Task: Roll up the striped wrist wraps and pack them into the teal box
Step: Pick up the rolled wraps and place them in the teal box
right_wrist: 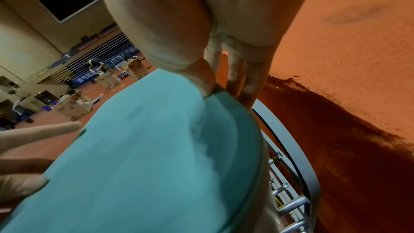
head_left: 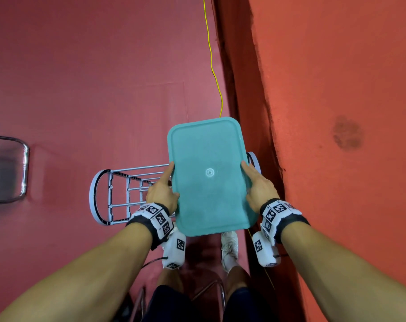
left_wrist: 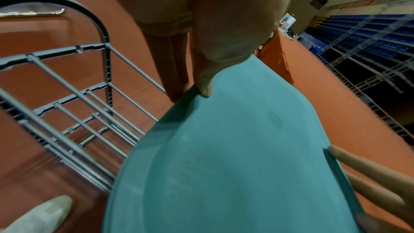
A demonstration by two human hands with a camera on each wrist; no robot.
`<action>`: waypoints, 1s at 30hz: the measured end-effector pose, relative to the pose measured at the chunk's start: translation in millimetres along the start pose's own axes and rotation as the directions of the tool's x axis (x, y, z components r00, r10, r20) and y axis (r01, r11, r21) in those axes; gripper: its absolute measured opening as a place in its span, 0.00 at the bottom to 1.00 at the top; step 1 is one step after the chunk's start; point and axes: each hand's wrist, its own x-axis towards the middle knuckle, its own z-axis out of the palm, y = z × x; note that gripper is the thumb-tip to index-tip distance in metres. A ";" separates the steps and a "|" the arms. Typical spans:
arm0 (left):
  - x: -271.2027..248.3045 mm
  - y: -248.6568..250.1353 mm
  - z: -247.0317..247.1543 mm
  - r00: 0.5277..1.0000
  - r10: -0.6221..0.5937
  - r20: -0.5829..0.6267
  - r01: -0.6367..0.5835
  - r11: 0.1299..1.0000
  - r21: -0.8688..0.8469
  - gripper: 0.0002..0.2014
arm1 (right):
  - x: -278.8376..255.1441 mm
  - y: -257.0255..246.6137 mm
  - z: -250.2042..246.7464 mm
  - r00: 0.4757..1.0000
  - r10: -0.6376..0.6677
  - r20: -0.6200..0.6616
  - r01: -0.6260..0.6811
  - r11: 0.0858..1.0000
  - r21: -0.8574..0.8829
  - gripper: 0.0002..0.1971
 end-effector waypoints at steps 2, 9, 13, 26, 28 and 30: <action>6.4 0.5 0.2 0.999 -0.001 0.037 -0.001 0.998 0.066 0.46 | 1.8 -1.4 -1.7 1.000 -0.001 0.031 0.002 0.999 -0.048 0.50; 14.2 -4.2 -2.8 0.994 0.016 0.108 -0.035 0.984 0.173 0.48 | 1.3 -7.8 -3.1 0.995 -0.020 0.098 0.031 0.994 -0.104 0.53; 16.7 -3.6 -3.5 0.992 0.023 0.124 -0.049 0.977 0.208 0.49 | -0.1 -10.4 -8.6 0.995 -0.023 0.097 0.032 0.995 -0.090 0.52; 12.1 -1.8 -0.5 0.994 0.045 0.095 -0.074 0.944 0.321 0.48 | -5.8 -13.5 -1.2 0.999 -0.019 0.026 0.021 0.996 -0.091 0.49; 13.1 -0.7 0.8 0.995 0.045 0.083 -0.071 0.939 0.338 0.47 | -6.3 -15.7 0.1 1.000 -0.007 0.009 0.008 0.996 -0.090 0.47; 14.2 -0.9 0.9 0.997 0.042 0.072 -0.064 0.938 0.340 0.47 | -7.7 -17.8 1.4 1.000 0.005 -0.001 -0.005 0.996 -0.090 0.46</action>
